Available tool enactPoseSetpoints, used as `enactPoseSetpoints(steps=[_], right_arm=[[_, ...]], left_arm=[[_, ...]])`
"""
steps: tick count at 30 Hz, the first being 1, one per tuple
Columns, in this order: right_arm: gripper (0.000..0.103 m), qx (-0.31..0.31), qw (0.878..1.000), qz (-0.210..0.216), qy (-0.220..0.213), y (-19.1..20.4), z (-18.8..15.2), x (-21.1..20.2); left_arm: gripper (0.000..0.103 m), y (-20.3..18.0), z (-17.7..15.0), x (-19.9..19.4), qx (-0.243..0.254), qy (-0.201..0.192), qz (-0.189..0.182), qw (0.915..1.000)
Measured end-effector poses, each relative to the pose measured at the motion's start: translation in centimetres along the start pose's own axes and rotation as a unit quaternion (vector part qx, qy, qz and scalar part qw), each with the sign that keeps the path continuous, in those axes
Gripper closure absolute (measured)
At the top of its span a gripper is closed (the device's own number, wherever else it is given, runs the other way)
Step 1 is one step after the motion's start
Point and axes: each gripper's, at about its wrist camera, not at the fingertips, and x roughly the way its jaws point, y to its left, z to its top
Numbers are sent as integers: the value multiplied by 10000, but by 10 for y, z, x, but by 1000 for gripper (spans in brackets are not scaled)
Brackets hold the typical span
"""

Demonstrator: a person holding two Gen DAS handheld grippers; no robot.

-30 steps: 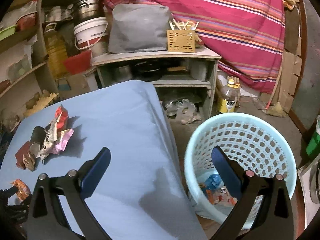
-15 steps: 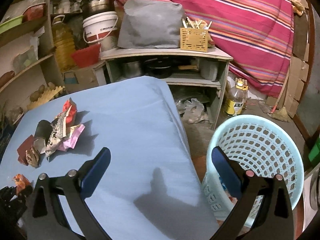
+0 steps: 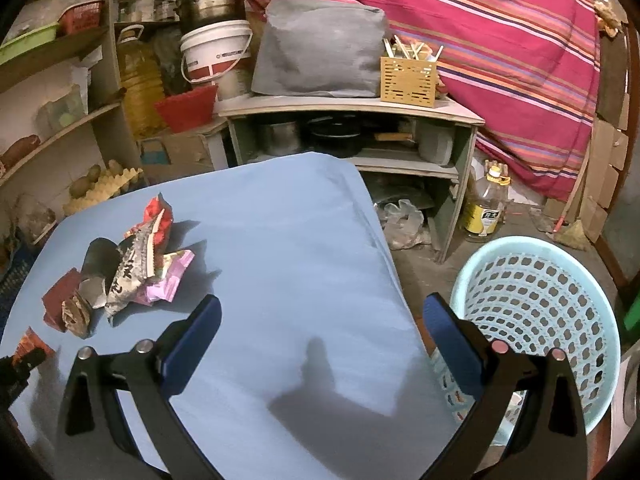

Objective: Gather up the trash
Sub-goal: 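Grasp the thin orange wrapper with the left tool, then grasp the black-and-white snack bag with the right tool while the left tool holds the orange wrapper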

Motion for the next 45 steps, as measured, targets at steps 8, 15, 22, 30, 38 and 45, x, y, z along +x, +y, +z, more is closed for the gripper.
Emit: enactPoseSetpoints(steps=[8, 15, 22, 30, 38, 45], right_arm=[[4, -125, 9998, 162, -30, 25, 4, 6], [4, -458, 9982, 380, -106, 73, 6, 18], [5, -880, 9942, 612, -113, 123, 11, 37], [31, -940, 9924, 791, 117, 147, 16, 59], [66, -1171, 9884, 935, 247, 160, 7, 61], [83, -1113, 9878, 1093, -24, 155, 8, 44]], left_arm=[[98, 6, 36, -14, -113, -342, 31, 9993], [98, 2, 76, -31, 57, -903, 118, 9958], [98, 17, 74, -14, -109, -780, 104, 9968], [98, 17, 70, -10, 20, -805, 292, 9963], [98, 15, 68, -11, 121, -792, 261, 9964], [98, 16, 67, -11, 156, -818, 311, 9960]])
